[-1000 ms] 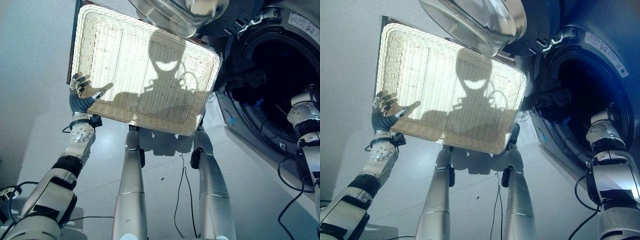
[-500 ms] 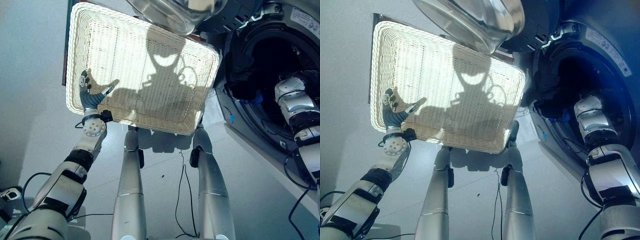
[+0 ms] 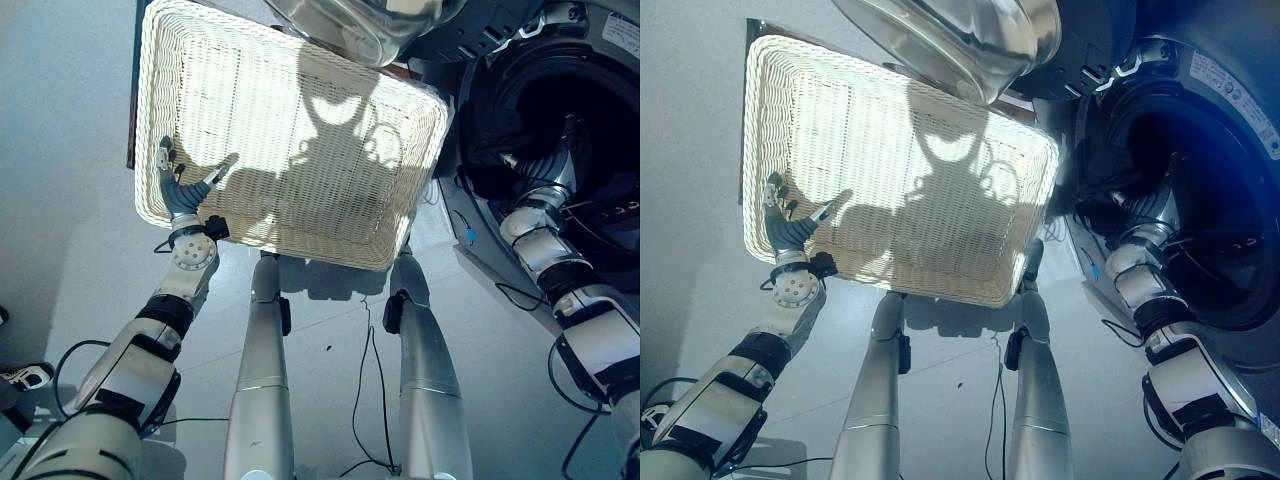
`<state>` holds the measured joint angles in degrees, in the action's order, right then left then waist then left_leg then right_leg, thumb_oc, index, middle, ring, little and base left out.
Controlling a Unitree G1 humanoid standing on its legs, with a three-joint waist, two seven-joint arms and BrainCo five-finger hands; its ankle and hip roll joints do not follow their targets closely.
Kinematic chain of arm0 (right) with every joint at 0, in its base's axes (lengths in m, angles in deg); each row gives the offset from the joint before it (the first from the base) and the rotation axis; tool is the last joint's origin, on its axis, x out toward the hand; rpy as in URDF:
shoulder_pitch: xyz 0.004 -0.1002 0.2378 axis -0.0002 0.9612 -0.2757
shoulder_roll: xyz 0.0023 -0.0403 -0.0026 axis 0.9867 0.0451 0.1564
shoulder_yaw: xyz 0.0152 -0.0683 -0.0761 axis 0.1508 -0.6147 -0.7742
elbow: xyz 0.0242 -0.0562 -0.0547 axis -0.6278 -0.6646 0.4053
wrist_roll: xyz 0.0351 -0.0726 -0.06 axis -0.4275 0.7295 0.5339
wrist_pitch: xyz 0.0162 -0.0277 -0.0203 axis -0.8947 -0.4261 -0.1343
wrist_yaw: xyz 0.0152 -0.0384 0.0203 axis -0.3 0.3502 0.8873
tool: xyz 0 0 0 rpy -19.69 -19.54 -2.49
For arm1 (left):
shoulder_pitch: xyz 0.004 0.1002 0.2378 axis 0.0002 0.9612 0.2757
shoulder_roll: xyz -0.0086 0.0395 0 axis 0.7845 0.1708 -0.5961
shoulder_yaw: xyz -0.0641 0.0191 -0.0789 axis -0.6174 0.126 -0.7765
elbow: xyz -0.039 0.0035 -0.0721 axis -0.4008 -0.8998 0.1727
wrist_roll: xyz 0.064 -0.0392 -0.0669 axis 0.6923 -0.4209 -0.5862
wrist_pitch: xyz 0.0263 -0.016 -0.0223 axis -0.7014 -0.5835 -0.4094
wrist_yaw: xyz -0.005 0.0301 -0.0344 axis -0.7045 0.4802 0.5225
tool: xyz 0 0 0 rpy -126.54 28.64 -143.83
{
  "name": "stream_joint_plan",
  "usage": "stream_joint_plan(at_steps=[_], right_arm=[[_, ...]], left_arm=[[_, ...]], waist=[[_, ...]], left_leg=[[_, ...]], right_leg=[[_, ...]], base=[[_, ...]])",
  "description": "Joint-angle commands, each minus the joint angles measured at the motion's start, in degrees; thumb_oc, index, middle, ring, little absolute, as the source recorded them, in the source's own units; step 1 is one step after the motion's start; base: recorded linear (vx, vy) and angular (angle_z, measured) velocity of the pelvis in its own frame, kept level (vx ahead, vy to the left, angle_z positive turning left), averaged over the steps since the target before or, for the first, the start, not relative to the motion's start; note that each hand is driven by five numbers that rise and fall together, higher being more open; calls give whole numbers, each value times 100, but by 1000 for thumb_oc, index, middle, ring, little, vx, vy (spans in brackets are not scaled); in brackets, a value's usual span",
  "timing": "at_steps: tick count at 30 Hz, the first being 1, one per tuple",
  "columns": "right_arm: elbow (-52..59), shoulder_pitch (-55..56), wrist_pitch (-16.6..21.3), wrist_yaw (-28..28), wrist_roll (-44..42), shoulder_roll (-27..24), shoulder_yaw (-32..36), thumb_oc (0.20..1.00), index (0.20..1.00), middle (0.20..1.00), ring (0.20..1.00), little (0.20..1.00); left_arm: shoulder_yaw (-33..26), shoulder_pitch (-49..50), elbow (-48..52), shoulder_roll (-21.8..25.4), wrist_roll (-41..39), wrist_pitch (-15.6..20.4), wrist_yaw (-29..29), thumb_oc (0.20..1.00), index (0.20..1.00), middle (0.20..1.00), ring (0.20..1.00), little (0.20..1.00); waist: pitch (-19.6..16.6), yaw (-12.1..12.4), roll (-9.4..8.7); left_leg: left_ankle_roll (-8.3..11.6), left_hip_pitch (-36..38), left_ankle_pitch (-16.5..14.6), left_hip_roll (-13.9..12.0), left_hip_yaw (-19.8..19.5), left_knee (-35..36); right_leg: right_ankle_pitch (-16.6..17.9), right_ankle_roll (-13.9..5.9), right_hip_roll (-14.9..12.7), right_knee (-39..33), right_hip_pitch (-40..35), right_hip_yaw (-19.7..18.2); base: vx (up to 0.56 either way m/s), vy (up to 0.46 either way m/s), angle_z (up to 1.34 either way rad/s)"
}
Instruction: Put the clothes into the washing machine.
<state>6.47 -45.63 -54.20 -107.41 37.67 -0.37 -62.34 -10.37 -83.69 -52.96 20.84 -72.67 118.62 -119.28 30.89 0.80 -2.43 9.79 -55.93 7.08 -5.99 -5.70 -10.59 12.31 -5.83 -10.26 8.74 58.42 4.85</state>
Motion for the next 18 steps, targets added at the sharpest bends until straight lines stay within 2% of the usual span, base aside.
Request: stream_joint_plan(at_steps=[1, 5, 10, 12, 18], right_arm=[[-274, 48, -113, 385, 76, -230, -203, 1000, 1000, 1000, 1000, 1000], [-606, -14, -369, 588, 54, -178, -319, 1000, 1000, 1000, 1000, 1000], [-934, -350, -940, 755, 208, -259, -477, 1000, 1000, 1000, 1000, 1000], [-953, -415, -994, 778, 251, -272, -513, 1000, 1000, 1000, 1000, 1000], [-993, -701, -1554, 1144, 350, -246, -698, 1000, 1000, 1000, 1000, 1000]], left_arm=[[-330, -225, -88, -202, 226, 171, 99, 1000, 1000, 1000, 1000, 1000], [-298, -276, -137, -220, 240, 178, 120, 1000, 1000, 1000, 1000, 1000], [-223, -392, -113, -251, 282, 111, 88, 1000, 1000, 1000, 1000, 1000], [-228, -399, -106, -256, 288, 104, 85, 1000, 1000, 1000, 1000, 1000], [-215, -447, -80, -234, 281, 59, 116, 1000, 1000, 1000, 1000, 1000]], waist=[[-110, -85, 234], [-110, -53, 254], [-110, 0, 338], [-110, 11, 352], [-110, 59, 428]], left_leg=[[-529, -302, 140, 206, 143, -117], [-538, -340, 159, 209, 124, -133], [-543, -373, 191, 243, 84, -92], [-541, -376, 198, 241, 85, -84], [-527, -439, 225, 260, 49, -61]], right_leg=[[-225, -154, 113, 396, 25, 99], [-211, -144, 112, 421, 59, 119], [-163, -157, 88, 388, 109, 124], [-159, -162, 81, 387, 113, 128], [-156, -150, 64, 364, 185, 106]], base=[[9, -29, 4], [5, -21, 4], [1, -4, 1], [0, 0, 0], [0, 0, 0]])
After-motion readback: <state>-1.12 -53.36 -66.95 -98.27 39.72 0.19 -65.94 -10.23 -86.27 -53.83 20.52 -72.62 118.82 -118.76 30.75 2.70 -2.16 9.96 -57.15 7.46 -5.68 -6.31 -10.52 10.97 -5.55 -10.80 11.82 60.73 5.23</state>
